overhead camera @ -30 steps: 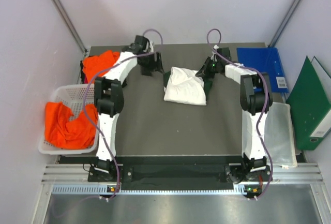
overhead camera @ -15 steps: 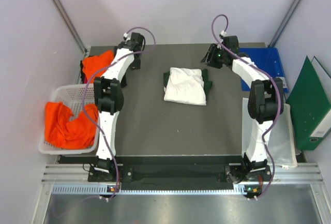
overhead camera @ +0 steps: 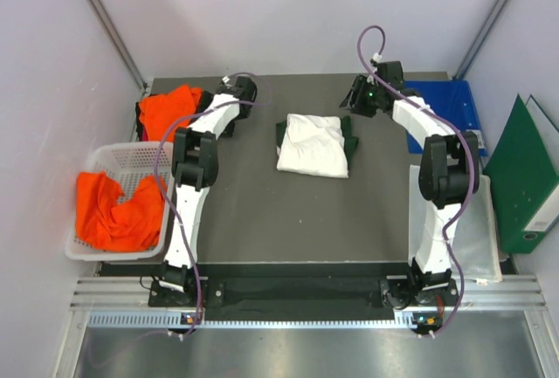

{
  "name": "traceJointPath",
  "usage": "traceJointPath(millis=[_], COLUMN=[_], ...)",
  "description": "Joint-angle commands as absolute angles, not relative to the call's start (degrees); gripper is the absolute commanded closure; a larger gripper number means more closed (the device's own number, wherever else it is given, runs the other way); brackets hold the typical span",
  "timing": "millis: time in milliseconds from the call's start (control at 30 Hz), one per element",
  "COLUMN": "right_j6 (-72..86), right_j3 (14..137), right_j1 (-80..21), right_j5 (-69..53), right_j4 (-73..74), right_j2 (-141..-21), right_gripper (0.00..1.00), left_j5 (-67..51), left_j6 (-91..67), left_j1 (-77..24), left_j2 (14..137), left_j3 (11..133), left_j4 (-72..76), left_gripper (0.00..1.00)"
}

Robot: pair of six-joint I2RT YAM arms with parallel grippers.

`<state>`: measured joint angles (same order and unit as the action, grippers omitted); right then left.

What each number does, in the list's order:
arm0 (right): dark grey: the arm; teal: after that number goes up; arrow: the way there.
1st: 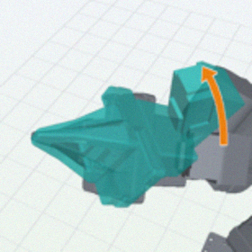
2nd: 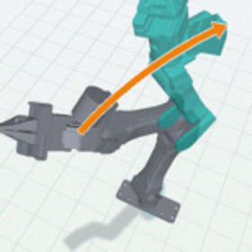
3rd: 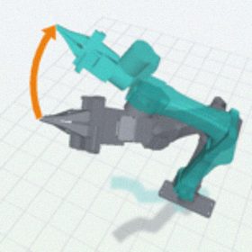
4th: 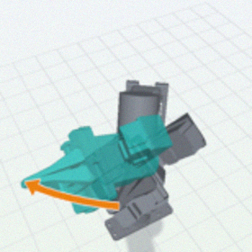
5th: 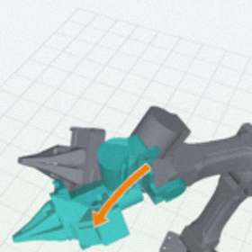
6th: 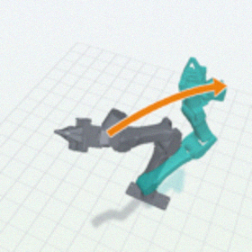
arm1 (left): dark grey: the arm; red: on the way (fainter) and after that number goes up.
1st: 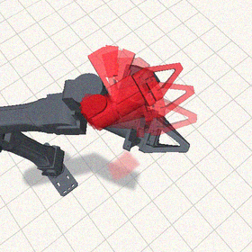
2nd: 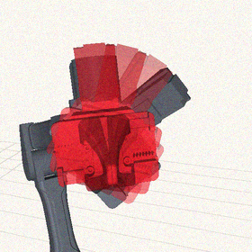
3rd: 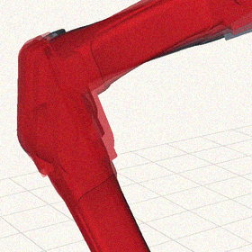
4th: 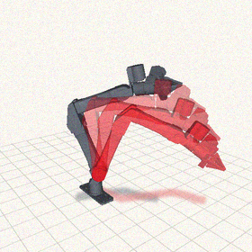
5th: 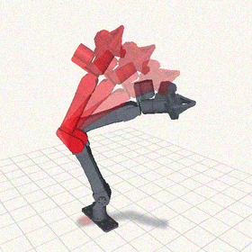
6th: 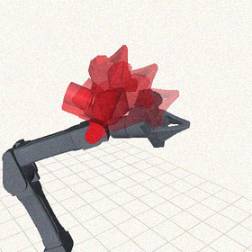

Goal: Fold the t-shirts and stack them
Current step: Smooth out wrinkles on the folded tshirt

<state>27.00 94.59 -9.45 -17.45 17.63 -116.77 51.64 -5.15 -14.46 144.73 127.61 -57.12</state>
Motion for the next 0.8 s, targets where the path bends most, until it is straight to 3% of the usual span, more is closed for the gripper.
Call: traceJointPath(millis=[0,233,267,300,333,367,433,467,600,667,767], right_j6=[26.01,26.19,26.28,26.28,26.37,26.37,26.45,26.46,26.37,26.37,26.46], right_j3=[95.19,93.78,93.78,93.78,93.78,93.95,93.96,93.87,93.52,93.08,92.55], right_j1=[-8.26,-6.33,-6.24,-5.98,-5.8,-5.8,-5.71,-5.71,-5.71,-5.71,-5.63], right_j5=[-18.63,-20.13,-20.3,-20.39,-20.48,-20.57,-20.57,-20.48,-20.57,-20.57,-20.39], right_j4=[17.4,17.05,17.05,17.05,16.96,17.05,17.14,17.14,17.4,17.4,17.32], right_j2=[-114.61,-113.99,-114.08,-113.82,-113.91,-113.73,-113.64,-113.56,-113.64,-113.64,-113.47], right_gripper=[0.53,0.53,0.53,0.53,0.52,0.48,0.42,0.27,0.14,0.01,0.0], left_j5=[58.26,59.24,59.24,59.24,59.06,58.37,54.87,54.15,50.89,48.54,45.89], left_j6=[-4.74,-5.36,-5.45,-5.45,-5.71,-5.89,-6.41,-6.68,-8.43,-8.61,-8.53], left_j1=[-13.8,-12.31,-12.22,-12.22,-12.22,-12.22,-12.3,-12.48,-13.71,-14.93,-16.95], left_j2=[147.12,149.76,150.29,150.47,150.82,151.17,150.91,150.47,150.47,150.47,149.86], left_j3=[126.65,127.35,127.44,127.44,128.22,128.32,128.5,128.41,129.11,129.37,129.73], left_j4=[-57.83,-59.41,-59.68,-59.68,-60.11,-60.38,-60.82,-60.99,-62.31,-62.31,-61.96], left_gripper=[0.01,0.01,0.17,0.41,0.77,1.0,1.0,1.0,1.0,1.0,1.0])
